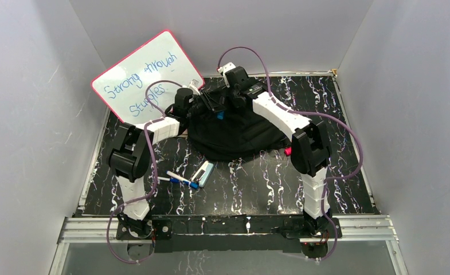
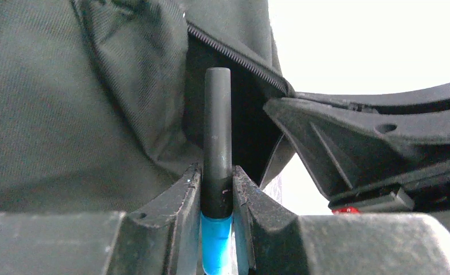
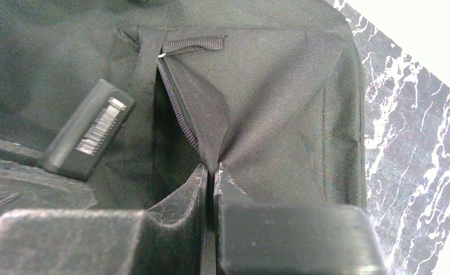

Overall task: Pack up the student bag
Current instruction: Place the stationery in the student bag.

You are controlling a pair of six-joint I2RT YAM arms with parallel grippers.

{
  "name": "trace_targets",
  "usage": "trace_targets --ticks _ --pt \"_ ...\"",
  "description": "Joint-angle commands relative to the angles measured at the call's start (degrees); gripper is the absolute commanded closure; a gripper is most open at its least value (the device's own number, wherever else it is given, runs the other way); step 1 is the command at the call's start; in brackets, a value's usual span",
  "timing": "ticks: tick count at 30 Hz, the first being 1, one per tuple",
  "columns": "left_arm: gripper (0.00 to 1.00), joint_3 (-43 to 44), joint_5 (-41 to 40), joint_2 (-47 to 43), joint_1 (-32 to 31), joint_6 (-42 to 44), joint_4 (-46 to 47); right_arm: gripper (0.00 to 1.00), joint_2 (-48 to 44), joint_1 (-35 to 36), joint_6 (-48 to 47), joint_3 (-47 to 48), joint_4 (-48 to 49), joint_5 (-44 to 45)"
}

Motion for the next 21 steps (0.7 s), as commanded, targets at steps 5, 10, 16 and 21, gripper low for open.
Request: trace_targets --ticks 5,10,16,21 --pt "1.00 6.9 1.8 3.2 -1.8 -3.3 2.7 1.00 -6.6 0.3 2.1 -0.2 5.8 -1.4" --pt "1.00 5.6 1.8 3.2 -3.7 -4.2 2.7 1.00 -7.4 0.3 2.2 -1.0 6.4 -1.0" --pt "1.00 4.2 1.3 3.4 -5.1 -5.0 3.7 1.00 -7.9 0.3 2.4 -1.7 6.6 -1.3" --pt "1.00 7.9 2.5 6.9 -5.1 -5.6 5.1 1.00 -8.8 0.4 2.6 -2.6 6.7 -2.2"
